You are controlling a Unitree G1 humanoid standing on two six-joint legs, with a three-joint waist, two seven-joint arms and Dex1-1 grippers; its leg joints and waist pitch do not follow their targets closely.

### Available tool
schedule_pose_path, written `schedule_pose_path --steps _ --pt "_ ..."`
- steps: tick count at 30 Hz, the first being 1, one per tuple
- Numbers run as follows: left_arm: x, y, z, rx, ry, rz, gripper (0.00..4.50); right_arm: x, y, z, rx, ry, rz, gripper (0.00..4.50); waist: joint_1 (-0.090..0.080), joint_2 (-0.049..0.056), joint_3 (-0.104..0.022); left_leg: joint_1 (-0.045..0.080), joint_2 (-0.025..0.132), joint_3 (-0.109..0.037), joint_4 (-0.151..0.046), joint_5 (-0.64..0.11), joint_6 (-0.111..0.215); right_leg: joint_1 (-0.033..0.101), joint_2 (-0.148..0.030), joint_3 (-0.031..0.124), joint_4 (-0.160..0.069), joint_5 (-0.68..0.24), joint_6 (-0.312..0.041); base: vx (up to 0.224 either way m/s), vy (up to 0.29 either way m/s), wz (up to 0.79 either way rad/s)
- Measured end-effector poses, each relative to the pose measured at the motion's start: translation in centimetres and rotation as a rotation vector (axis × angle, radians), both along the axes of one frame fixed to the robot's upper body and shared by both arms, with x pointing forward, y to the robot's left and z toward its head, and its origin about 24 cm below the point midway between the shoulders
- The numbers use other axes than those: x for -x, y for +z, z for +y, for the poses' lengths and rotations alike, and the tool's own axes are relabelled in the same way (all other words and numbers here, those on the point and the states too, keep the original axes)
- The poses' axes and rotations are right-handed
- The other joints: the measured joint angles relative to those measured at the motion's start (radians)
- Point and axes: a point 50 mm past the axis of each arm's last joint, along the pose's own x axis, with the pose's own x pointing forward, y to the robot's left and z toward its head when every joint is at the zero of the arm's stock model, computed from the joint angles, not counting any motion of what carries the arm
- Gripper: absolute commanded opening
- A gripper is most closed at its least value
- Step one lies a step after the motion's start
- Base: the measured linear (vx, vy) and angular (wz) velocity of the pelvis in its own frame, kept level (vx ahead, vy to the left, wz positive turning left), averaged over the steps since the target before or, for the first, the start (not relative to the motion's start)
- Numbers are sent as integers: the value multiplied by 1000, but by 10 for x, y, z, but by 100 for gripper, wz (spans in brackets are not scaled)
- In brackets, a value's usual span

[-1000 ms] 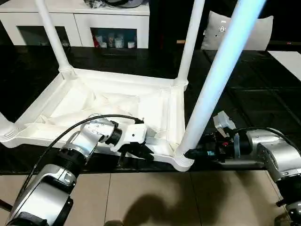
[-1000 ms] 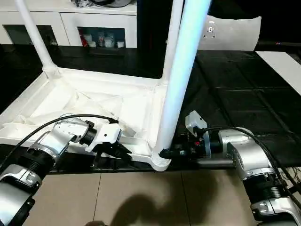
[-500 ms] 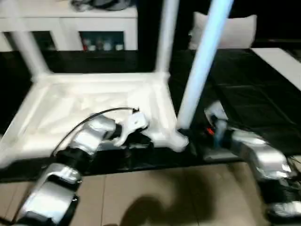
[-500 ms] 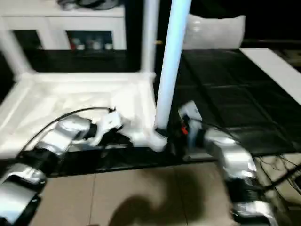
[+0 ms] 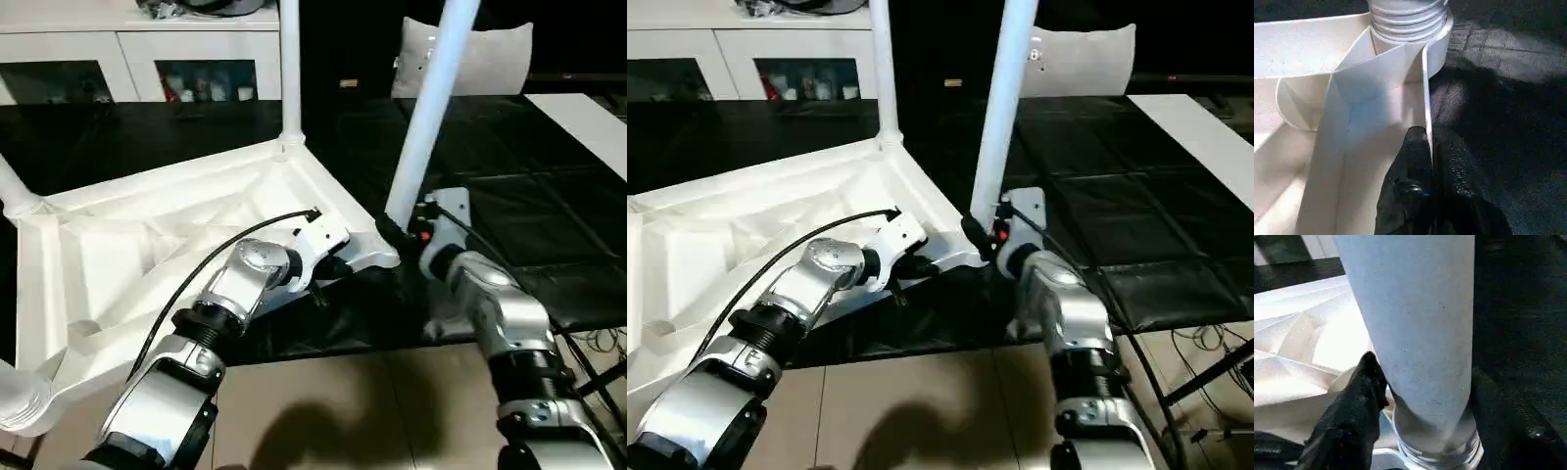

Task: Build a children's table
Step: Rotate leg to tighten

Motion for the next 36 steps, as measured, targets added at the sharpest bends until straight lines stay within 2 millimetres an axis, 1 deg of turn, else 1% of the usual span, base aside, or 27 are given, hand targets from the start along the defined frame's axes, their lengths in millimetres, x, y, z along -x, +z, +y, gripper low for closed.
schedule_pose_path --steps 1,3,6,8,10,14,15,17,18,20,21,22,24,25,26,29,31,34,36 --pt "0 0 1 -3 -15 -7 0 2 0 -3 8 31 -8 330 1 0 0 0 0 0 0 0 0 0 0 0 0 0 0 0 0 0" --pt "0 0 3 -11 -28 -15 0 4 -1 -5 20 62 -12 330 2 0 0 0 0 0 0 0 0 0 0 0 0 0 0 0 0 0" --pt "3 0 14 -35 -111 -37 0 13 2 -19 44 168 -34 341 8 0 0 0 0 0 0 0 0 0 0 -1 0 0 0 0 0 0" --pt "5 -1 23 -51 -166 -38 0 17 7 -22 54 258 -56 359 11 0 0 0 0 0 0 1 1 0 0 -1 1 0 0 0 0 0" --pt "7 -1 28 -54 -216 -38 0 20 10 -31 84 314 -57 385 18 0 0 0 1 0 1 1 1 0 0 -1 0 0 0 0 0 0" --pt "13 0 38 -65 -323 -29 0 27 15 -45 155 442 -56 403 27 0 0 1 1 0 1 1 3 1 -2 -1 0 0 0 0 0 0" --pt "13 0 39 -70 -343 -27 0 29 14 -46 168 471 -54 421 28 0 0 1 1 0 2 0 3 1 -2 -1 0 0 0 0 0 0" --pt "16 1 43 -80 -399 -17 0 33 13 -48 180 541 -43 421 30 0 0 0 1 0 2 0 4 1 -3 -1 0 0 0 0 0 0" --pt "18 1 44 -85 -425 -14 0 36 13 -50 184 577 -30 387 33 0 0 1 1 0 2 0 4 1 -3 -1 0 0 0 0 0 0" --pt "20 2 47 -98 -478 -9 0 40 13 -48 178 656 -12 384 39 0 0 1 1 0 2 0 4 1 -3 -1 1 0 0 0 0 0" --pt "21 2 47 -103 -498 -6 0 41 13 -47 170 689 -7 390 43 0 0 1 1 0 2 0 4 1 -3 -1 1 0 0 0 0 0" --pt "24 3 47 -114 -535 -3 0 44 13 -45 165 736 4 381 48 0 1 1 1 0 3 1 4 1 -4 -1 1 0 0 0 0 0" --pt "26 3 46 -117 -579 5 0 46 14 -43 160 788 19 340 54 -1 1 2 1 0 3 1 5 1 -4 -2 1 0 0 0 0 0" --pt "27 4 46 -121 -598 5 0 48 13 -42 153 820 30 344 56 -1 1 2 1 0 4 1 5 1 -5 -2 2 0 0 0 0 0" --pt "28 4 46 -123 -605 6 0 49 12 -40 151 842 38 346 56 -1 1 2 0 0 4 1 5 1 -5 -2 2 0 0 0 0 0" --pt "29 4 46 -124 -622 11 0 51 9 -38 146 876 54 301 55 -2 1 1 0 0 7 1 6 1 -6 -2 3 0 0 0 0 0" --pt "29 4 46 -123 -624 12 0 52 9 -38 137 895 59 295 55 -2 1 0 0 0 8 1 6 1 -7 -3 3 0 0 0 0 0" --pt "29 4 46 -119 -633 19 0 53 9 -37 113 910 75 255 56 -3 1 0 0 0 8 1 6 1 -7 -3 3 0 0 0 0 0" --pt "30 4 46 -115 -638 25 0 54 9 -36 97 928 83 251 56 -3 1 0 0 0 8 1 6 1 -7 -3 3 0 0 0 0 0"
